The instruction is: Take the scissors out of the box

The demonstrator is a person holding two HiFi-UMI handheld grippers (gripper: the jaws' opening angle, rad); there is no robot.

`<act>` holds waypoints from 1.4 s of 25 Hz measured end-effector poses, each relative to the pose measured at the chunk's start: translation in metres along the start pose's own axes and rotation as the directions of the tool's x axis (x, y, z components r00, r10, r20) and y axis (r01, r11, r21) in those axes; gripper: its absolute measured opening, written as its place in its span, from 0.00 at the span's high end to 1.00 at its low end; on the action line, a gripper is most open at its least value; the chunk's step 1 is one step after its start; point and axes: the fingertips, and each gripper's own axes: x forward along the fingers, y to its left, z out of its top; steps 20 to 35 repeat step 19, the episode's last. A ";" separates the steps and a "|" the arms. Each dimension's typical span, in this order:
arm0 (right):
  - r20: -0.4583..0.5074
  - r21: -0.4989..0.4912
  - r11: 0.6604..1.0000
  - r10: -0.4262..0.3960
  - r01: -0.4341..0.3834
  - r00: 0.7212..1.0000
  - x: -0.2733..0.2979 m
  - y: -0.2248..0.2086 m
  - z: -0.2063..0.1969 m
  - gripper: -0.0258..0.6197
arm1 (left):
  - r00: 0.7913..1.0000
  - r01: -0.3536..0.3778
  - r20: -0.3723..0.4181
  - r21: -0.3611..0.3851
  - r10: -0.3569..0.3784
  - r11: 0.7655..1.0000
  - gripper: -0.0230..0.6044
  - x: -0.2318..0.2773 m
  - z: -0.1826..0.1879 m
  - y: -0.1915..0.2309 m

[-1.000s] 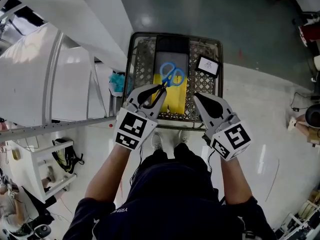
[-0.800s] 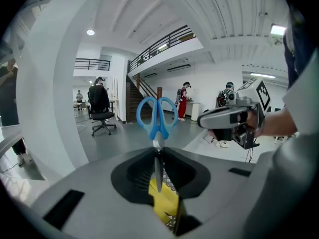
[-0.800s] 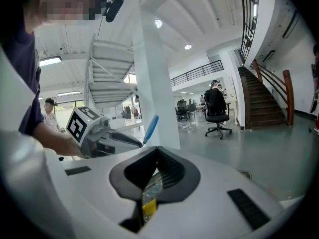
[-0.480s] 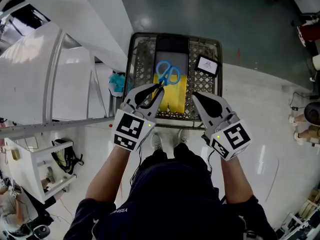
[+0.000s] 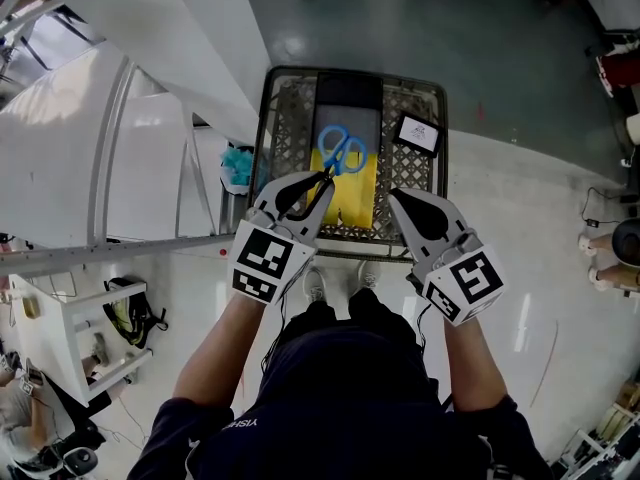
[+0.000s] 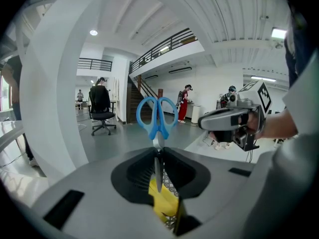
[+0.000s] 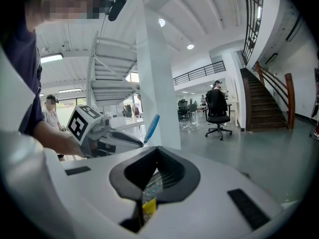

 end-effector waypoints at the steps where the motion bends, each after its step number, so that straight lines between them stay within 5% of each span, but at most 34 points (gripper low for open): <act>1: 0.000 0.001 1.000 0.000 0.000 1.000 0.000 0.000 0.000 0.93 | 1.000 0.000 -0.001 -0.001 0.000 1.000 0.85 0.000 0.000 0.000; 35: -0.003 0.000 1.000 0.014 -0.014 1.000 0.005 0.012 -0.005 0.93 | 1.000 0.003 -0.008 -0.020 -0.003 1.000 0.85 -0.006 -0.012 -0.005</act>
